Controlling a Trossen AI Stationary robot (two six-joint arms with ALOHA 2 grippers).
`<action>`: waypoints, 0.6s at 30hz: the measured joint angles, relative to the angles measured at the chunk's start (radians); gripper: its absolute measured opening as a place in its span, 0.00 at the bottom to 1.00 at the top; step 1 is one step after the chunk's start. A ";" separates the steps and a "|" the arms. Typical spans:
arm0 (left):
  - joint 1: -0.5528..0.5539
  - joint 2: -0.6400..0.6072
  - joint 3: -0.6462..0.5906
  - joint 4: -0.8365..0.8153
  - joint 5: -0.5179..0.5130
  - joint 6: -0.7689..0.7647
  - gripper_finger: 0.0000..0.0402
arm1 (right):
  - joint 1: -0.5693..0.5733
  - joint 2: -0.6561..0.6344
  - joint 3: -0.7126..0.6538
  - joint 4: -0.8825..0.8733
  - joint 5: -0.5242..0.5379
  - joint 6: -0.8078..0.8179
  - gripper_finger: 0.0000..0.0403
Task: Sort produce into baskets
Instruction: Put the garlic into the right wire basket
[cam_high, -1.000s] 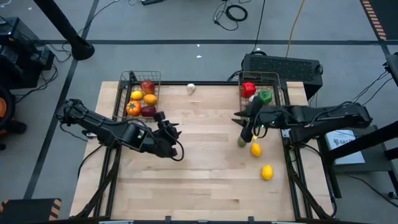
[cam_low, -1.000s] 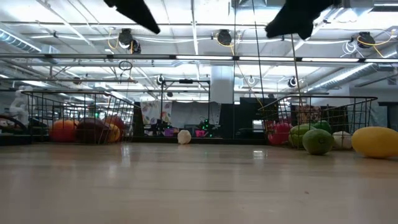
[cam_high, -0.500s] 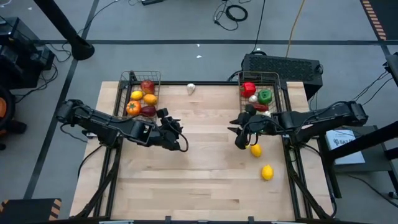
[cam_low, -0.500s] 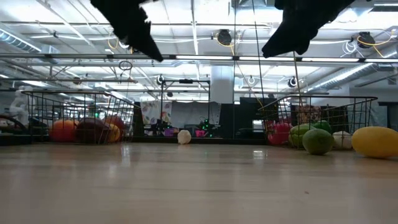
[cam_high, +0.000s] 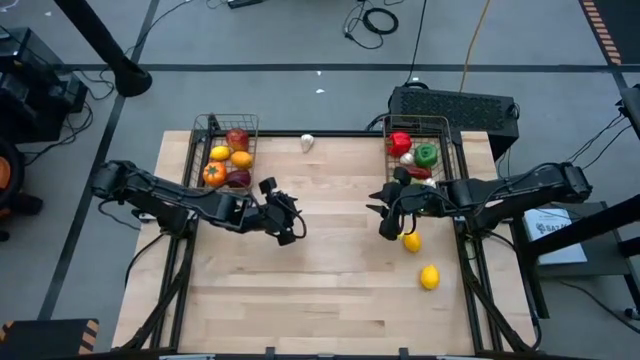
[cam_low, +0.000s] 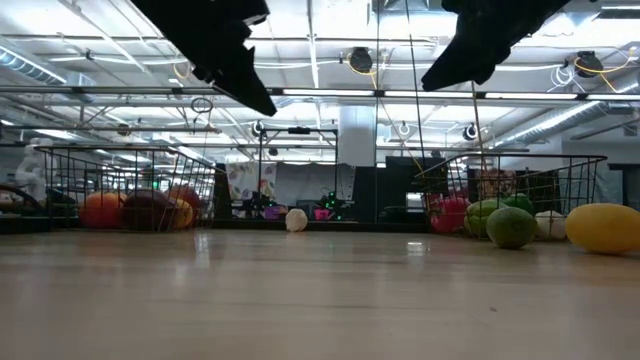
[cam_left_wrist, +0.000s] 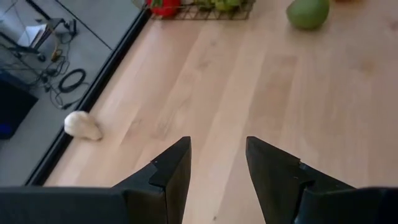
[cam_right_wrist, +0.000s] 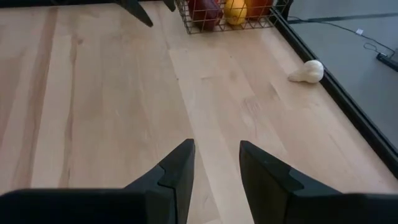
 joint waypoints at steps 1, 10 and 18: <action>0.003 0.000 0.000 0.001 -0.001 0.000 0.40 | 0.000 0.000 0.000 0.001 0.001 0.000 0.29; 0.040 0.000 0.000 -0.010 -0.032 -0.023 0.40 | -0.046 0.018 0.002 0.129 0.086 -0.105 0.29; 0.074 0.000 0.000 0.011 -0.221 -0.089 0.40 | -0.095 0.141 0.007 0.257 0.079 -0.162 0.29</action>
